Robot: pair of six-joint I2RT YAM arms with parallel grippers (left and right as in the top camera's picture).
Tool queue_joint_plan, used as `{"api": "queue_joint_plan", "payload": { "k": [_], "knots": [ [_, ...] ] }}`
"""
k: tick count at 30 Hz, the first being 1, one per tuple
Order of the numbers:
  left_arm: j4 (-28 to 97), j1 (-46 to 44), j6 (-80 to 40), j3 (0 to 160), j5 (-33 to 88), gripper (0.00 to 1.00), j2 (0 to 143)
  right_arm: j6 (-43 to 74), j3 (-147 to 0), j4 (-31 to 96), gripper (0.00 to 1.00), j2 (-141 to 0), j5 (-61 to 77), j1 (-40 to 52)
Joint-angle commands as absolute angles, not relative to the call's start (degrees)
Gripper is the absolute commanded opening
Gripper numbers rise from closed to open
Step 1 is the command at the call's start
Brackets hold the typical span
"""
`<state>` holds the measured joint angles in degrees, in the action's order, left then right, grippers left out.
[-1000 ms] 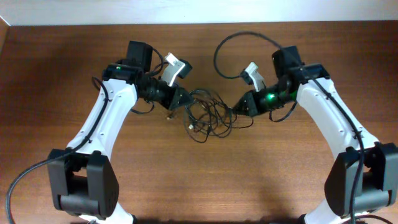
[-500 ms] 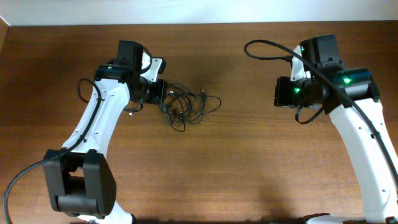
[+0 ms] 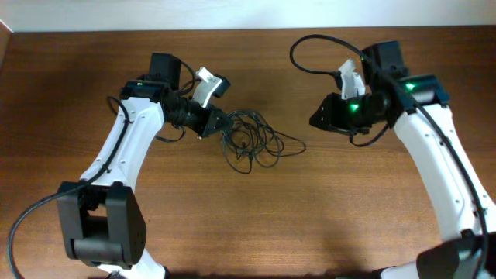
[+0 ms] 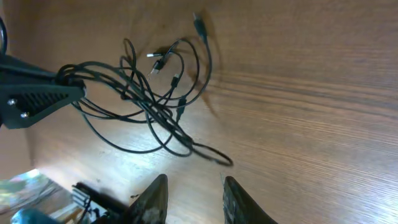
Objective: Untangle cables
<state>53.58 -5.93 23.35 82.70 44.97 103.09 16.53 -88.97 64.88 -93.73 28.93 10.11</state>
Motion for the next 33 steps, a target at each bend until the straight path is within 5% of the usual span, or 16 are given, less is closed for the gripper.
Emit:
{"api": "queue_joint_plan", "payload": {
  "k": [1, 7, 13, 24, 27, 31, 33],
  "knots": [
    [56.1, -6.0, 32.9, 82.4, 53.8, 0.0, 103.6, 13.6, -88.5, 62.8, 0.3, -95.7, 31.0, 10.2],
    [61.2, -6.0, 45.0, 82.4, 61.9, 0.0, 103.6, 12.7, -88.5, 57.6, 0.41, -100.4, 30.1, 10.1],
    [64.4, -6.3, 52.5, 82.4, 67.9, 0.0, 103.6, 12.7, -88.5, 56.6, 0.65, -106.8, 44.9, 10.2],
    [64.8, -9.7, 55.4, 82.4, 68.2, 0.0, 103.6, 21.0, -88.5, 45.9, 0.69, -116.9, 56.3, 17.7],
    [64.8, -9.7, 55.4, 82.4, 68.2, 0.0, 103.6, 23.4, -88.5, 41.9, 0.57, -116.9, 55.4, 20.4],
    [64.8, -9.7, 55.4, 82.4, 68.2, 0.0, 103.6, 25.4, -88.5, 41.3, 0.18, -116.9, 46.6, 21.8],
    [64.8, -9.7, 55.4, 82.4, 68.2, 0.0, 103.6, 25.4, -88.5, 41.3, 0.15, -116.9, 45.2, 21.8]
  ]
}}
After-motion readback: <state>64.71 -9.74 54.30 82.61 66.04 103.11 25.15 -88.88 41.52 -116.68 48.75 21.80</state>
